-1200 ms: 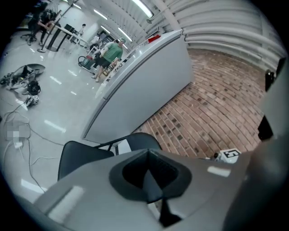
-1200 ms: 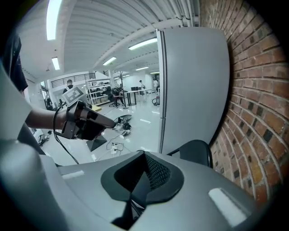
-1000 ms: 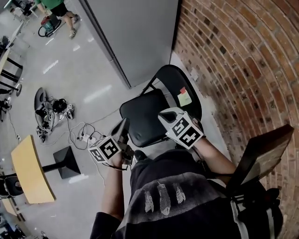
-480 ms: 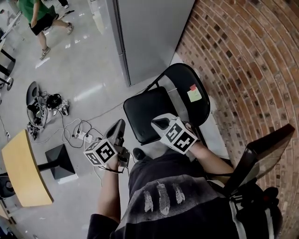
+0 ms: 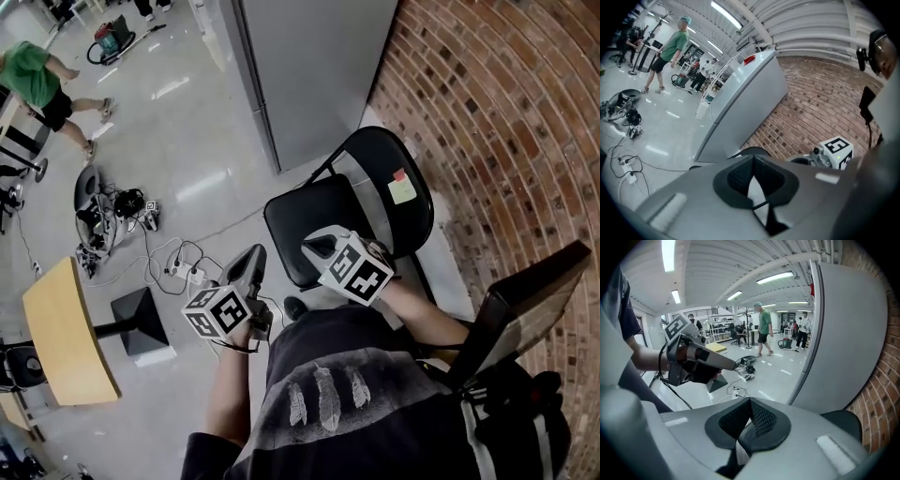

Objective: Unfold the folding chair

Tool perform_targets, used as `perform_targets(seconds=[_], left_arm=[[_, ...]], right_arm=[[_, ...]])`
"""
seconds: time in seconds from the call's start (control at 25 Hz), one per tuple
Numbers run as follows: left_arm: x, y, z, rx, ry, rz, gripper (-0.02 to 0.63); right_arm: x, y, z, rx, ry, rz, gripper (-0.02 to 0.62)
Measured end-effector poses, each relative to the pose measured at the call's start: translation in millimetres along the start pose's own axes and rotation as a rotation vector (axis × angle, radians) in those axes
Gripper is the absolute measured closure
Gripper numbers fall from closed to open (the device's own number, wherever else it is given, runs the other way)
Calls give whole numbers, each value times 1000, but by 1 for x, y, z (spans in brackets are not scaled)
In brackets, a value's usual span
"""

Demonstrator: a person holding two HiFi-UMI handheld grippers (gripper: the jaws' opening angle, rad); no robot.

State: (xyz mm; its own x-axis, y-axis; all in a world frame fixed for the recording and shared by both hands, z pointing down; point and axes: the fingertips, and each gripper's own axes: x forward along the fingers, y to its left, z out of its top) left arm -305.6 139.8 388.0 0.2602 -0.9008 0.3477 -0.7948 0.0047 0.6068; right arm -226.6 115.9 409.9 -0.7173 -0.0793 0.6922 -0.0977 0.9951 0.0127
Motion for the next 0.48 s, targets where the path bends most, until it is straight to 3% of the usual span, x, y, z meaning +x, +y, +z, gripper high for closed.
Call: perform_targets(seconds=[0.2,0.48], left_arm=[[23,-25,-1,39,29,1,604],[61,-83,-14,89,57,-16,604]], right_arm=[[-19,-11,0,72,-72,21,594],[-62,-24,-17,65,-140,40,594]])
